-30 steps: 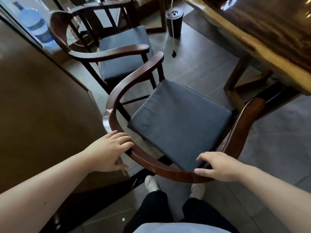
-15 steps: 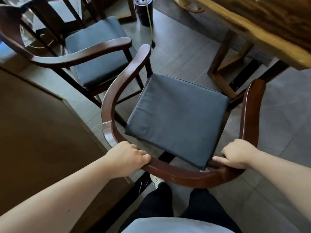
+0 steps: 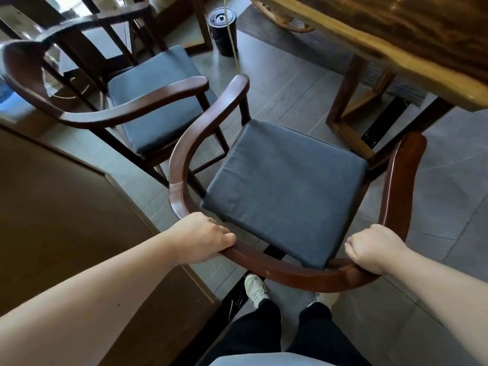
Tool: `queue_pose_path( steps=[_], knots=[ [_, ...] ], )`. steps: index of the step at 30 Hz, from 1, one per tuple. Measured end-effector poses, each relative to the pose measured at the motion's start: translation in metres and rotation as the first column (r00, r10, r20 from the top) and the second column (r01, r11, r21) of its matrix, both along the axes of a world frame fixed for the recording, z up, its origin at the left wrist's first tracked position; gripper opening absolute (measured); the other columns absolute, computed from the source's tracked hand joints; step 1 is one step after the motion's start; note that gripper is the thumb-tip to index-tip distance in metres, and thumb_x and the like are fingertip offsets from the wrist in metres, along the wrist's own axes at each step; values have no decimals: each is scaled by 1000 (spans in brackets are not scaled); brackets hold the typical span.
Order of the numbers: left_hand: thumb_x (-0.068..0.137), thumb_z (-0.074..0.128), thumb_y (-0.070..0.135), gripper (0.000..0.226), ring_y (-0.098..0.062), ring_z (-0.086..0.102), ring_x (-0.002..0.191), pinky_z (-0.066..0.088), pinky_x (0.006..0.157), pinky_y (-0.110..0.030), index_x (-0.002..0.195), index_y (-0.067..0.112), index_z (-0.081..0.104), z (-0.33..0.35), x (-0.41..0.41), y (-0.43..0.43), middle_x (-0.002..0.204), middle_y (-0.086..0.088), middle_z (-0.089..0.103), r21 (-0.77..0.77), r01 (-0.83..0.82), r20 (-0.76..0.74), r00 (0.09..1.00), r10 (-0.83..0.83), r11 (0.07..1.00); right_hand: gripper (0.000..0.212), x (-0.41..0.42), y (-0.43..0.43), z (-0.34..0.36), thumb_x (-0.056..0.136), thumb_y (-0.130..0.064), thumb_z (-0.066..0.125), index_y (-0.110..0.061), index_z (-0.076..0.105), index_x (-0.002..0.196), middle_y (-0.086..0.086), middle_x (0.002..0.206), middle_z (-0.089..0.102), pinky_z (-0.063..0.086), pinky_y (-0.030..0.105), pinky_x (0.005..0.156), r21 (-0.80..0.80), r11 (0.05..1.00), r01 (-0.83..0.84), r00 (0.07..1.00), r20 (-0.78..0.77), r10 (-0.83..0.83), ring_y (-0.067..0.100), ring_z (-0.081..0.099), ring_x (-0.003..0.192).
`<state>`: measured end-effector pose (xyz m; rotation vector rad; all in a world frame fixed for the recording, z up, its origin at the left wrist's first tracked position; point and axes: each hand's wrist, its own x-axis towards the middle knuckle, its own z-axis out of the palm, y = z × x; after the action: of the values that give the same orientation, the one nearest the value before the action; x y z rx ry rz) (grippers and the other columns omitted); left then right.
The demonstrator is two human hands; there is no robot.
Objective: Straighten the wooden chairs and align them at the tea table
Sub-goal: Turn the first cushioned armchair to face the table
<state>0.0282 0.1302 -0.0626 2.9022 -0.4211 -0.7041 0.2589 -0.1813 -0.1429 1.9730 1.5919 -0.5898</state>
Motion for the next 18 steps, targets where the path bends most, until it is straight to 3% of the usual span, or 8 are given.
queue_pose_path(
  steps=[5, 9, 14, 18],
  knots=[
    [90, 35, 50, 39, -17, 65, 94, 53, 79, -38, 108, 26, 59, 0, 13, 27, 99, 9, 69, 6, 12, 53, 999, -13, 1000, 39, -2, 15, -4, 101, -18, 25, -15, 64, 104, 1, 107, 68, 44, 37, 80, 21, 999, 24, 1000, 15, -24, 26, 62, 99],
    [90, 53, 43, 25, -16, 64, 95, 53, 82, -38, 106, 26, 61, 1, 23, 44, 98, 10, 69, 45, 21, 51, 998, -24, 999, 34, -2, 26, -2, 100, -15, 27, -13, 61, 103, 3, 108, 66, 41, 37, 77, 0, 1000, 31, 999, 9, -31, 28, 61, 99],
    [91, 57, 39, 24, -14, 62, 106, 48, 93, -37, 111, 27, 62, 2, 27, 65, 107, 11, 68, 83, -1, 23, 1000, -1, 997, 46, -9, 45, -9, 101, -33, 21, -21, 66, 96, 0, 107, 70, 39, 37, 87, 63, 955, 289, 957, -30, -287, 22, 61, 104],
    [89, 58, 40, 23, -15, 64, 101, 51, 88, -39, 108, 27, 63, -1, 27, 70, 103, 11, 69, 93, 21, 37, 999, -25, 995, 45, -11, 45, -8, 102, -29, 22, -20, 65, 96, 0, 105, 69, 42, 39, 87, 37, 971, 236, 972, -19, -235, 24, 62, 101]
  ],
)
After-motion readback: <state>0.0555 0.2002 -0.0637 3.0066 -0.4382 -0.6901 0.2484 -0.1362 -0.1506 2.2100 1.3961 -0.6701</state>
